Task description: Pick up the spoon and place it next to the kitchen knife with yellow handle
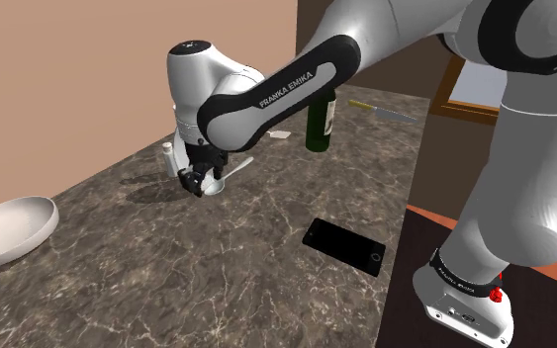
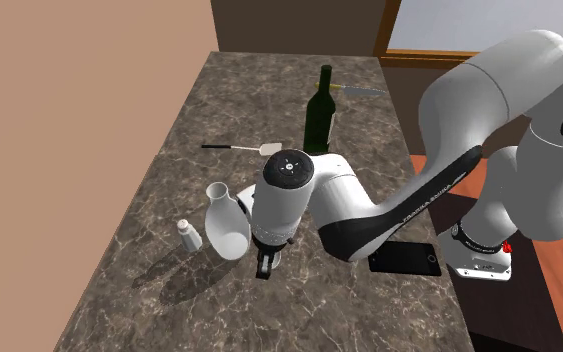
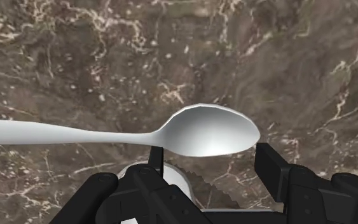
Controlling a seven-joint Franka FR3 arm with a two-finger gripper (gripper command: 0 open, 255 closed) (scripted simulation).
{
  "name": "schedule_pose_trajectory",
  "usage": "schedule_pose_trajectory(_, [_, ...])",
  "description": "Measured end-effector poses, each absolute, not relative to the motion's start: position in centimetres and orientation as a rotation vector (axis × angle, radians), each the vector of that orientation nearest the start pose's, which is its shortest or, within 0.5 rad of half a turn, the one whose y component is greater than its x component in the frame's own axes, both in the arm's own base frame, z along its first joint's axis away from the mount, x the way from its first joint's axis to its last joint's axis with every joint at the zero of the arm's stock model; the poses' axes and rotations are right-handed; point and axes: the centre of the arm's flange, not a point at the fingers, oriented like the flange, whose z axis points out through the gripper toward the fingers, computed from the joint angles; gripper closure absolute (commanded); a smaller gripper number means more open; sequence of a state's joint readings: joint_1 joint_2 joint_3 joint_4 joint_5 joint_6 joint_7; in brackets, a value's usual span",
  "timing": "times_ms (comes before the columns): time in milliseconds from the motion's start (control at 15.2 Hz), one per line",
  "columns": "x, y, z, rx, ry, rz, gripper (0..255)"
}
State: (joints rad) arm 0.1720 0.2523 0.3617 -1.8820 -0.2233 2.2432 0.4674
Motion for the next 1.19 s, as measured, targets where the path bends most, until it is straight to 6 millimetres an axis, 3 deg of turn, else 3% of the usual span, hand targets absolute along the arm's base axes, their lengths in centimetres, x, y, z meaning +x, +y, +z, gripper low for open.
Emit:
schedule_pose_trajectory(726, [54.7,30.3,45.2,-3.141,-0.281,-0.251,255])
schedule_pose_trajectory(924, [54.7,27.6,45.8,-3.141,-0.280,-0.251,255])
schedule_pose_trajectory(1188, [55.1,22.6,45.8,-3.142,-0.279,-0.251,255])
